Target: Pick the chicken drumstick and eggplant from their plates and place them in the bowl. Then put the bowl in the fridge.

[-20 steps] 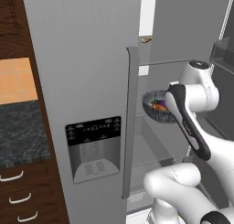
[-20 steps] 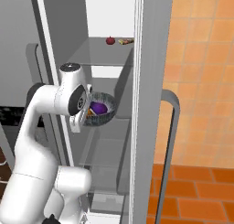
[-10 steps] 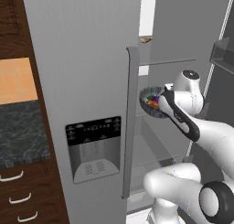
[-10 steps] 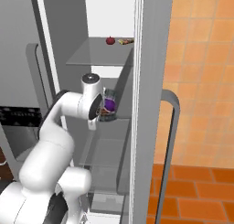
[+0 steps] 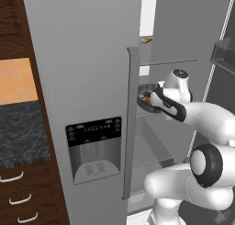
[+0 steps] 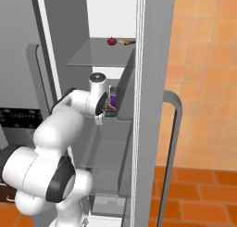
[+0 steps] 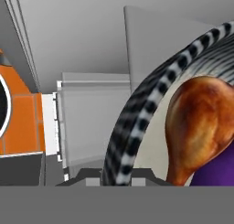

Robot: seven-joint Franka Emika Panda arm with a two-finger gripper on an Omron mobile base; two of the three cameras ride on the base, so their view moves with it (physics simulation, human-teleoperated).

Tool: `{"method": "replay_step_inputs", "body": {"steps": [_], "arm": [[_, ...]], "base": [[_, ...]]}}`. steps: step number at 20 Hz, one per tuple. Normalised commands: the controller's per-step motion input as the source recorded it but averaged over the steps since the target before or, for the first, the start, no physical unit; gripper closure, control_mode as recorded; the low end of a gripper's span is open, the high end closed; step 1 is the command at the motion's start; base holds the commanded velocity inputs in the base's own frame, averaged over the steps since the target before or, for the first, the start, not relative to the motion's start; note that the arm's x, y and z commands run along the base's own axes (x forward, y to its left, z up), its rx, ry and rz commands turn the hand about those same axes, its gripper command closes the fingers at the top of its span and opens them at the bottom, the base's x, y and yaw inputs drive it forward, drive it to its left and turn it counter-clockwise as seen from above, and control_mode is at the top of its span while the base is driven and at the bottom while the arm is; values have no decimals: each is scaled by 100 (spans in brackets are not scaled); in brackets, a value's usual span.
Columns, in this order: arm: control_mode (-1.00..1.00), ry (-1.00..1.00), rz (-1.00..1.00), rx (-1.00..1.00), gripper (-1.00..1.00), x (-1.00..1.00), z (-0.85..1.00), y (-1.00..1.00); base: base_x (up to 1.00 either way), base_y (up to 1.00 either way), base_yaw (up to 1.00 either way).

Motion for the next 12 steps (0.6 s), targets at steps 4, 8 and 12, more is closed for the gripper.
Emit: {"method": "replay_step_inputs", "body": {"steps": [4,8,12], "arm": [[-100,0,0,0,100,25,-43,0],[-100,-2,0,0,100,25,-23,0],[-100,-4,0,0,100,42,-7,0]], "base": [[0,0,0],[0,0,0],[0,0,0]]}}
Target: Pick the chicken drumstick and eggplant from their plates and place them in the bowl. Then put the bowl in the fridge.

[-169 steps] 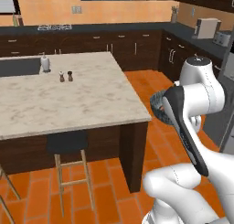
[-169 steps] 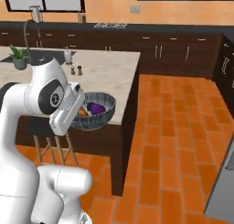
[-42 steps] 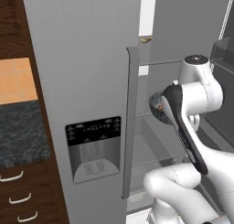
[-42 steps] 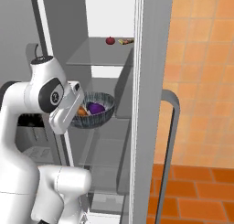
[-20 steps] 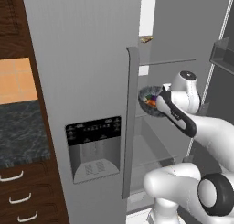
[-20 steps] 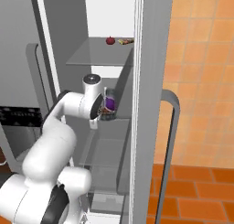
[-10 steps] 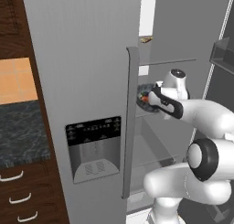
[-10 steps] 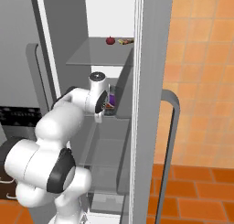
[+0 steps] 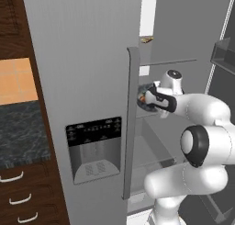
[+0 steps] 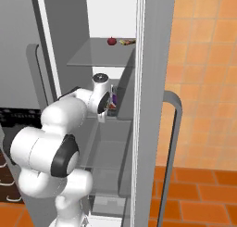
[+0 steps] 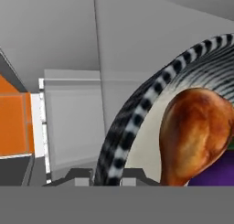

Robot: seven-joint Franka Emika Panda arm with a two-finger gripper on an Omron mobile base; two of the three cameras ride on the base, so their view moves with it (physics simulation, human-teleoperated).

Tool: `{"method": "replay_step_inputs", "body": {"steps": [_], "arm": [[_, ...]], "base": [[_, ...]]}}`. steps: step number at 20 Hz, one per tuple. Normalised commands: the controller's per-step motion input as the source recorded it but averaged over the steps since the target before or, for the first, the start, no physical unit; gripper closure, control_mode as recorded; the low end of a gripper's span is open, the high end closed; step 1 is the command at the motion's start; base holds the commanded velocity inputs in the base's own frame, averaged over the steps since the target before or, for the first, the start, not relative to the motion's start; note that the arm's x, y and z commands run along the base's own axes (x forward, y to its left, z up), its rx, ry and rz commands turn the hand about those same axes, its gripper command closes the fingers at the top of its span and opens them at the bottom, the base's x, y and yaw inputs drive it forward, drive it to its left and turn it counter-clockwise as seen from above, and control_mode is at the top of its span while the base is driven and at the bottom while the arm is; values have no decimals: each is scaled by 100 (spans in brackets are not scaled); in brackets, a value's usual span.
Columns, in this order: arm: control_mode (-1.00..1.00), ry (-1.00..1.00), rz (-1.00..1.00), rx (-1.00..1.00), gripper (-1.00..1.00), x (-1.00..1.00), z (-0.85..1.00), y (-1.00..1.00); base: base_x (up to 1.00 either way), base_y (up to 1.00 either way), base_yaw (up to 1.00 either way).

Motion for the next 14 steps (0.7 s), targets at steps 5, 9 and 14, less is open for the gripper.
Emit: {"method": "replay_step_inputs", "body": {"steps": [5,9,14], "arm": [[-100,-1,-5,0,-100,21,0,0],[-100,-2,-17,1,-100,-37,23,0],[-100,0,-21,7,-100,-91,36,0]], "base": [[0,0,0],[0,0,0],[0,0,0]]}}
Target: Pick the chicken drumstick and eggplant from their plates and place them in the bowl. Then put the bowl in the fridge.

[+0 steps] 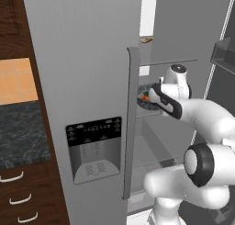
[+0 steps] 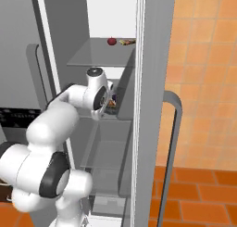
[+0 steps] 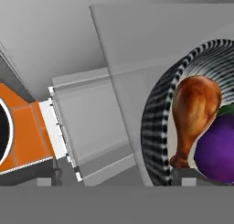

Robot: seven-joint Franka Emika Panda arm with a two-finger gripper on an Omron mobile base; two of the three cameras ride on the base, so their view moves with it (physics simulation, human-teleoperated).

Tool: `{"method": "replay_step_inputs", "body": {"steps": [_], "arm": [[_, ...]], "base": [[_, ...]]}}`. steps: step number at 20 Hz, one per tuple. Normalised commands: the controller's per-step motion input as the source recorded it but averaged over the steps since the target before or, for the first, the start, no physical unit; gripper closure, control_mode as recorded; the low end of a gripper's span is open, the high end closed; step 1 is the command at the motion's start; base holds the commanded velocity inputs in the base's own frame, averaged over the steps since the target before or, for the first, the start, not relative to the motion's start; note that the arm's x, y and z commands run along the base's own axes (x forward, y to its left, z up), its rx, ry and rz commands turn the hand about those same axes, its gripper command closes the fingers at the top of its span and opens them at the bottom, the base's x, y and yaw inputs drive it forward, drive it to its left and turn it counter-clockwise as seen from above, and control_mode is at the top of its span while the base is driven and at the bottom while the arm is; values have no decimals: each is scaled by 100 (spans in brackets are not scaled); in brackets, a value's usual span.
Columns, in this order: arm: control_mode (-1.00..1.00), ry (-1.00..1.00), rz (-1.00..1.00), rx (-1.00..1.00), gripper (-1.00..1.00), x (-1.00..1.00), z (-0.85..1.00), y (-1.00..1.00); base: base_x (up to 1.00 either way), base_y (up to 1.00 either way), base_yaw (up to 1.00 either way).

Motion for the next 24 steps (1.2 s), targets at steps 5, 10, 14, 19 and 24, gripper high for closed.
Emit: {"method": "replay_step_inputs", "body": {"steps": [5,10,14,19,24], "arm": [[-100,-2,-27,4,-100,-91,45,12],[-100,0,-39,5,-100,-79,61,28],[-100,0,-25,15,-100,-100,64,5],[-100,0,-21,19,-100,-100,68,0],[-100,0,-18,18,-100,-100,52,0]], "base": [[0,0,0],[0,0,0],[0,0,0],[0,0,0],[0,0,0]]}}
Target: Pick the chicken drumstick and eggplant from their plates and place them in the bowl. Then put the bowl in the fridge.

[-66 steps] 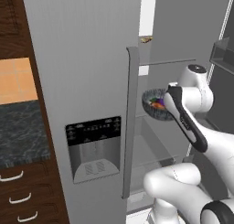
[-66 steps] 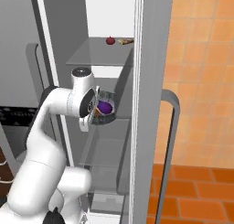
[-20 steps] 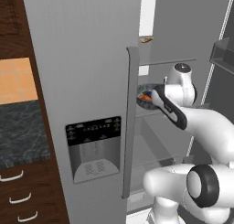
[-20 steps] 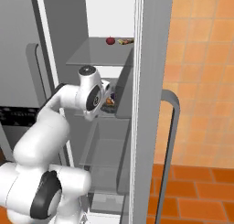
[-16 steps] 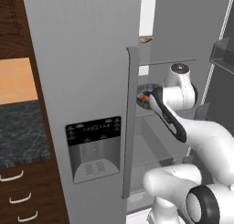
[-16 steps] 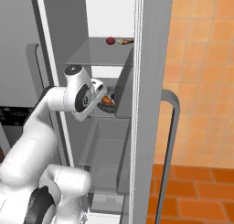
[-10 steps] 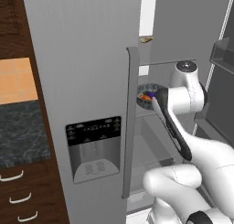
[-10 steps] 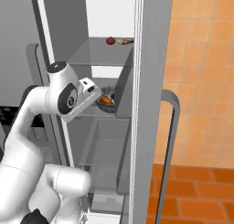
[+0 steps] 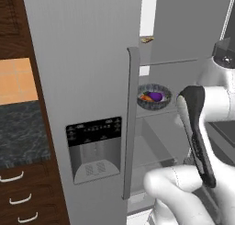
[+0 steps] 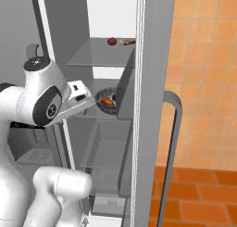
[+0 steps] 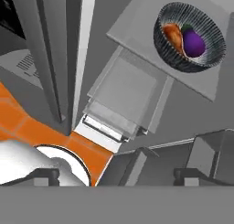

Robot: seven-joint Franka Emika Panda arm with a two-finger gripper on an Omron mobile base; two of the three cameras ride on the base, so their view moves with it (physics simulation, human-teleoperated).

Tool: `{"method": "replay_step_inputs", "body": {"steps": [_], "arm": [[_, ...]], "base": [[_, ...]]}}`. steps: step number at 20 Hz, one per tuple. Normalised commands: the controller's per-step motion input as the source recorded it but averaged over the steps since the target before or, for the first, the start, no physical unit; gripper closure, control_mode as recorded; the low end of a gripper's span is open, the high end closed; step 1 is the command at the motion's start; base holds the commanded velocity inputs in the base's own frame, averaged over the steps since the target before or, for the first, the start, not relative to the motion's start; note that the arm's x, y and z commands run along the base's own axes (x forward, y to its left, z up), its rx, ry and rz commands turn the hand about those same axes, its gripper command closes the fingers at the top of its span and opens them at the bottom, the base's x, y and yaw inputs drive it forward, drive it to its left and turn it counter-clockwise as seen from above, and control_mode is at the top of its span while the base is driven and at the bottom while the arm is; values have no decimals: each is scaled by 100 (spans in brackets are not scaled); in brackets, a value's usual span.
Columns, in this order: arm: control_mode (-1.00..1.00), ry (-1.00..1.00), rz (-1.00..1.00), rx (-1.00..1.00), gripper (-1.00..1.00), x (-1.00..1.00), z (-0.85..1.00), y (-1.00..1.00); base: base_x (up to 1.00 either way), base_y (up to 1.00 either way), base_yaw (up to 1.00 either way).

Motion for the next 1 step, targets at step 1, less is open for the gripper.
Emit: {"method": "replay_step_inputs", "body": {"steps": [1], "arm": [[-100,-1,-18,5,-100,-100,18,26]], "base": [[0,0,0]]}}
